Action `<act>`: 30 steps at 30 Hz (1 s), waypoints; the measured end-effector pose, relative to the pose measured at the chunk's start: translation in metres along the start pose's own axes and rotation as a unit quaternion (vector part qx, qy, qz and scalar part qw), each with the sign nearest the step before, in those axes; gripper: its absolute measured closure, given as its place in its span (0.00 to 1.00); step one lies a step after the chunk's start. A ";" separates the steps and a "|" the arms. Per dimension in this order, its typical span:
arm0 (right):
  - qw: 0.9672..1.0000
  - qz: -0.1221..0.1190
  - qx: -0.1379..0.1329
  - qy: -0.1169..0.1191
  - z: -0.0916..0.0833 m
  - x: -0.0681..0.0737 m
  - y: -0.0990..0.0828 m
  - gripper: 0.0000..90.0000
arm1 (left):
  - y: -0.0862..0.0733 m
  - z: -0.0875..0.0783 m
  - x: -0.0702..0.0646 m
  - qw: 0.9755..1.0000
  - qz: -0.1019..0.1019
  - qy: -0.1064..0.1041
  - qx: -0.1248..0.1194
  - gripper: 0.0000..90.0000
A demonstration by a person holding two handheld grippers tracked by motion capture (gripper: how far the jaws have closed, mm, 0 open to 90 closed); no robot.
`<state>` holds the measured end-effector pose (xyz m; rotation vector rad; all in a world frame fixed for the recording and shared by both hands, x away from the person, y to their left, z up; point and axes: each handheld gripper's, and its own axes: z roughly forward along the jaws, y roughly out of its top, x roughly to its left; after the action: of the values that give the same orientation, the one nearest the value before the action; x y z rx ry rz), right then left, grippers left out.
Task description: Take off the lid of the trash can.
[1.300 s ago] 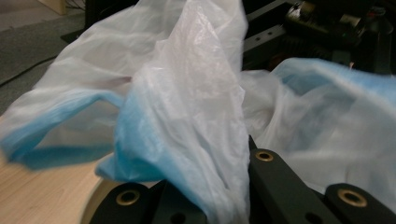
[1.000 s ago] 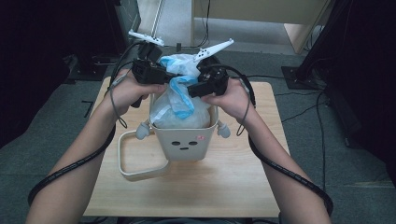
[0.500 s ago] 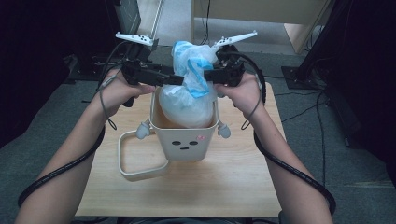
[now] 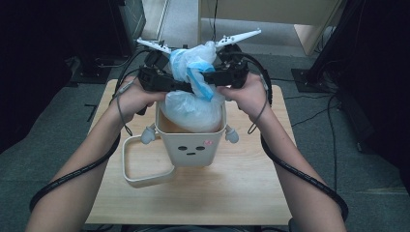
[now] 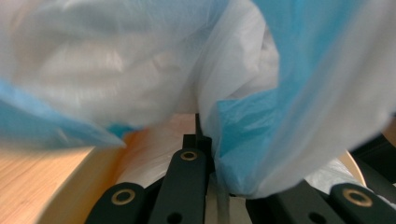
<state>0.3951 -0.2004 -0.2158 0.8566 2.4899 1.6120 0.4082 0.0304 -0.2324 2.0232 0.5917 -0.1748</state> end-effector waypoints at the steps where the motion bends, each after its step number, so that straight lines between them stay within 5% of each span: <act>1: 1.000 0.005 0.001 0.000 -0.002 -0.002 -0.001 0.81 | 0.000 -0.001 0.001 1.000 0.000 0.002 -0.001 0.98; 6: 1.000 0.026 -0.003 0.000 -0.010 -0.012 -0.007 0.57 | -0.002 -0.009 0.008 1.000 -0.004 0.028 -0.002 0.98; 9: 0.999 0.034 -0.009 0.027 -0.016 -0.015 -0.010 0.48 | -0.002 -0.014 0.013 0.999 -0.016 0.037 -0.015 0.98; 12: 0.997 0.038 0.001 0.067 -0.011 -0.013 -0.013 0.42 | 0.000 -0.015 0.013 0.999 -0.025 0.024 -0.026 0.98; 15: 0.998 0.013 0.026 0.049 0.000 -0.007 -0.015 0.38 | 0.004 -0.011 0.007 0.999 -0.017 0.009 -0.026 0.98; 19: 0.998 -0.009 0.045 0.032 0.013 -0.002 -0.015 0.38 | 0.006 -0.006 -0.001 1.000 -0.006 -0.012 -0.018 0.98; 21: 0.998 -0.014 0.046 0.038 0.017 0.000 -0.015 0.44 | 0.008 -0.003 -0.006 1.000 0.013 -0.002 -0.003 0.98; 26: 0.998 -0.031 0.036 0.052 0.020 0.002 -0.015 0.66 | 0.008 -0.005 -0.001 1.000 -0.003 -0.014 -0.010 0.98; 30: 0.997 -0.038 0.040 0.057 0.022 0.004 -0.016 0.74 | 0.007 -0.009 0.001 1.000 -0.001 -0.016 -0.003 0.98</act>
<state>0.3926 -0.1853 -0.2389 0.6861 2.6451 1.5896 0.4111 0.0354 -0.2222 2.0108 0.5738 -0.2077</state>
